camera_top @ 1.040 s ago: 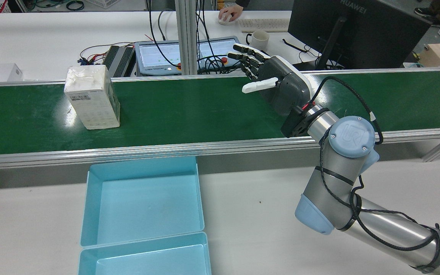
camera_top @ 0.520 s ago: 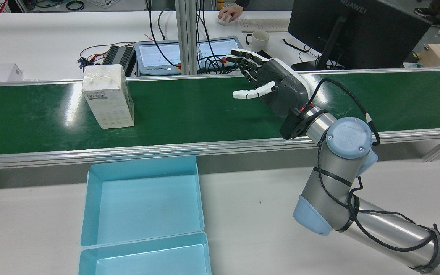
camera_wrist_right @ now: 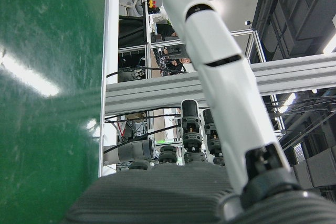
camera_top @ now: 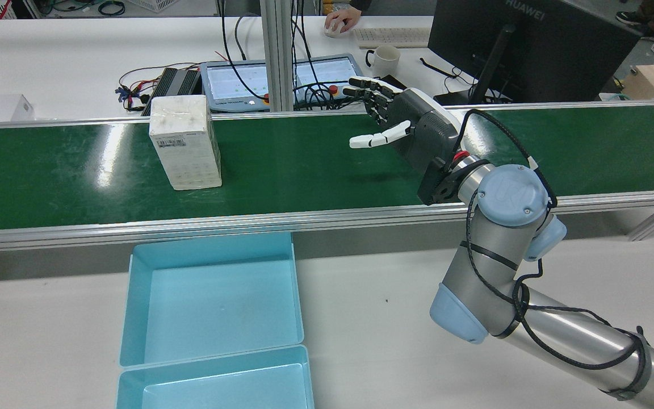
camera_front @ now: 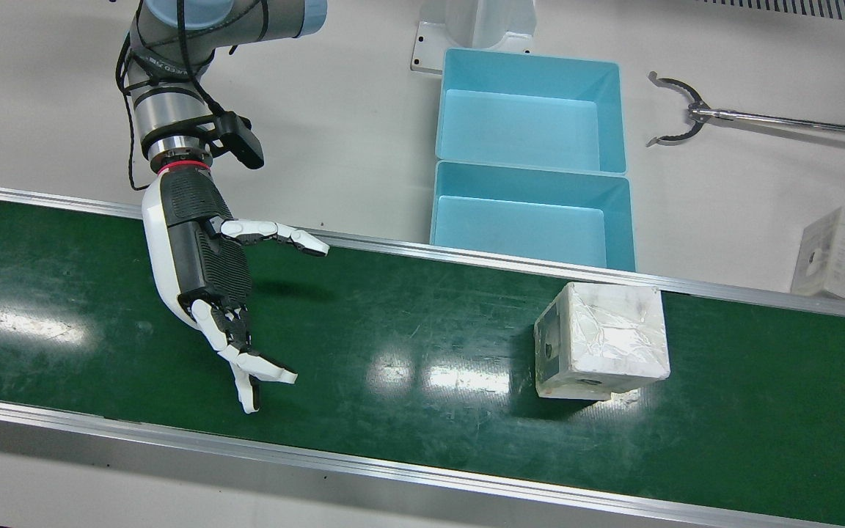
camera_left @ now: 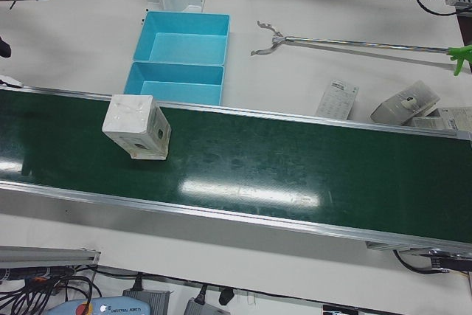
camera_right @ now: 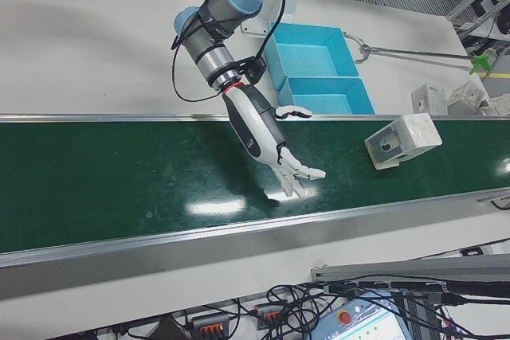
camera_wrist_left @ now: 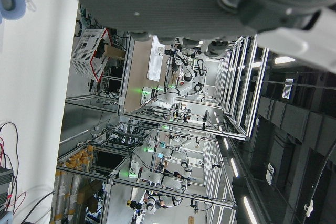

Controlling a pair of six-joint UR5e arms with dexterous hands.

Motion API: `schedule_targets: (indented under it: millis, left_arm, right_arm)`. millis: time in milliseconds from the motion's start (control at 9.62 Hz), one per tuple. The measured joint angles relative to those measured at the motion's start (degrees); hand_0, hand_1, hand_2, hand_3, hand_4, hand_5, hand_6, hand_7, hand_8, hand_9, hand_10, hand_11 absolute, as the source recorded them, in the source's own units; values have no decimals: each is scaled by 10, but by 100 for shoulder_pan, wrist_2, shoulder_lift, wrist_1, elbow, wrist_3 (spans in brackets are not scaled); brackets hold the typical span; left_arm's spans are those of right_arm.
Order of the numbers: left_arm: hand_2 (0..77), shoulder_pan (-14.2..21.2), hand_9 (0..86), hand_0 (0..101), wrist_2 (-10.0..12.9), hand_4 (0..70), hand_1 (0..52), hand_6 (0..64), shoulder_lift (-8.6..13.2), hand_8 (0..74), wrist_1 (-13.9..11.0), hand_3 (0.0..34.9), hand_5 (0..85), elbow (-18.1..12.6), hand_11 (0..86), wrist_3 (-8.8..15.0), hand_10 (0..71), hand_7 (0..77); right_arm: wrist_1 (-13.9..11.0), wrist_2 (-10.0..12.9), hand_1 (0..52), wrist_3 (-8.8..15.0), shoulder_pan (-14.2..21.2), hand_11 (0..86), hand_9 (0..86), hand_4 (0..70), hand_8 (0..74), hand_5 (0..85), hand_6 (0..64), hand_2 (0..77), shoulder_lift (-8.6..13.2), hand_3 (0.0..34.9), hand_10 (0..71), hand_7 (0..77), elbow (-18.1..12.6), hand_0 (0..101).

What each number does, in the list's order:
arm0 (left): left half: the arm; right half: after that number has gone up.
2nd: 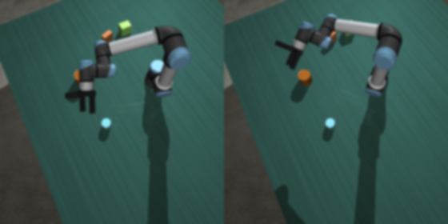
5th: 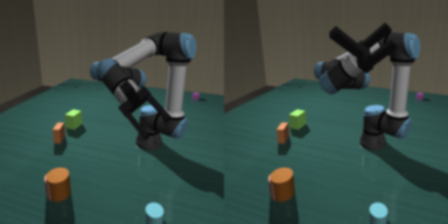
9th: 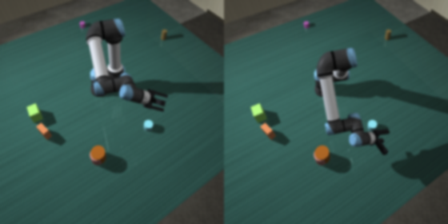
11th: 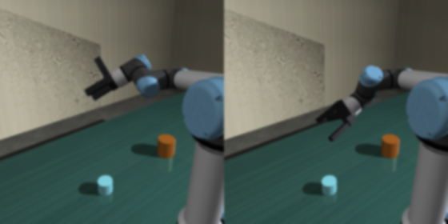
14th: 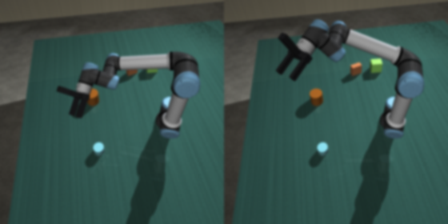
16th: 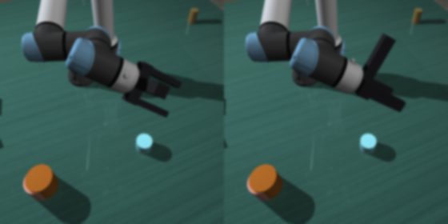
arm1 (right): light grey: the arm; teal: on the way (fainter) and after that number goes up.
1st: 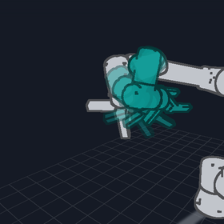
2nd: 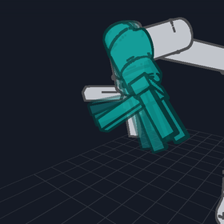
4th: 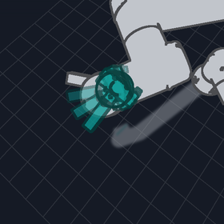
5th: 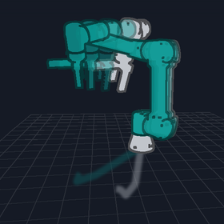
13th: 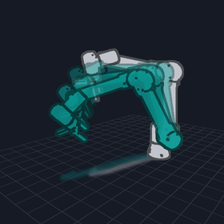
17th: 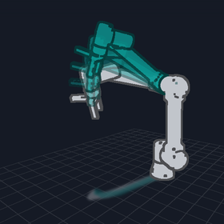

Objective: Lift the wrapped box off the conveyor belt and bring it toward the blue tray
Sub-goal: 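Move the right hand toward the white wrapped box on the belt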

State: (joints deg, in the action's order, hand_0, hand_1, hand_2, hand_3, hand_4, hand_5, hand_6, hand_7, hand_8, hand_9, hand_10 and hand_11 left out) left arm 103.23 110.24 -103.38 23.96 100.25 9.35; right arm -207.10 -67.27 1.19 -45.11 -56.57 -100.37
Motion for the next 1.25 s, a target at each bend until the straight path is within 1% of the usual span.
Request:
schedule_targets:
  millis: [104,208,312,416,520,624,728,832,936,1040,1144,1248]
  left_arm:
    - [11,0,0,0,0,5,0,5,0,5,0,0,5,0,0,0,5,5]
    - [11,0,0,0,0,5,0,5,0,5,0,0,5,0,0,0,5,5]
    - [5,0,0,0,0,5,0,0,0,5,0,0,11,0,5,0,0,5]
    - [5,0,0,0,0,5,0,0,0,5,0,0,11,0,5,0,0,5]
    - [5,0,0,0,0,5,0,5,0,5,0,0,5,0,0,0,5,5]
    - [5,0,5,0,0,5,0,5,0,5,0,0,5,0,0,0,5,5]
    - [5,0,5,0,0,5,0,5,0,5,0,0,5,0,0,0,5,5]
    - [5,0,5,0,0,5,0,5,0,5,0,0,5,0,0,0,5,5]
    - [5,0,0,0,0,5,0,5,0,5,0,0,11,0,0,0,5,5]
    - [11,0,0,0,0,5,0,5,0,5,0,0,11,0,5,0,5,5]
    - [5,0,5,0,0,5,0,0,0,5,0,0,5,0,5,0,5,5]
    - [5,0,5,0,0,5,0,5,0,5,0,0,5,0,5,0,5,5]
  right_arm:
    - [-12,1,213,12,-17,11,49,93,27,191,71,153,16,0,0,218,0,554]
    - [-14,2,213,27,-26,11,49,93,27,191,71,153,31,0,0,218,0,554]
    - [-15,3,185,37,-26,11,49,93,27,191,71,120,41,0,0,207,0,522]
    - [-15,3,158,43,-20,11,49,93,27,180,71,65,42,0,0,196,0,506]
    - [-12,3,158,45,-9,11,49,93,27,180,71,65,42,0,0,196,0,506]
    - [-10,3,169,47,3,11,49,93,27,180,65,60,44,0,0,196,0,505]
    - [-8,3,202,47,13,11,49,93,27,180,65,87,47,0,0,196,0,525]
    - [-7,3,191,48,16,11,49,93,0,180,65,87,48,0,0,196,0,527]
    - [-6,3,191,48,17,11,38,93,27,180,65,87,47,0,0,196,0,521]
    - [-4,3,191,48,19,11,44,87,27,180,65,87,47,0,0,196,0,521]
    - [-1,3,175,50,26,11,49,82,27,180,65,93,47,0,0,196,2,518]
    - [1,3,175,53,39,11,49,87,27,180,65,98,48,0,0,196,5,515]
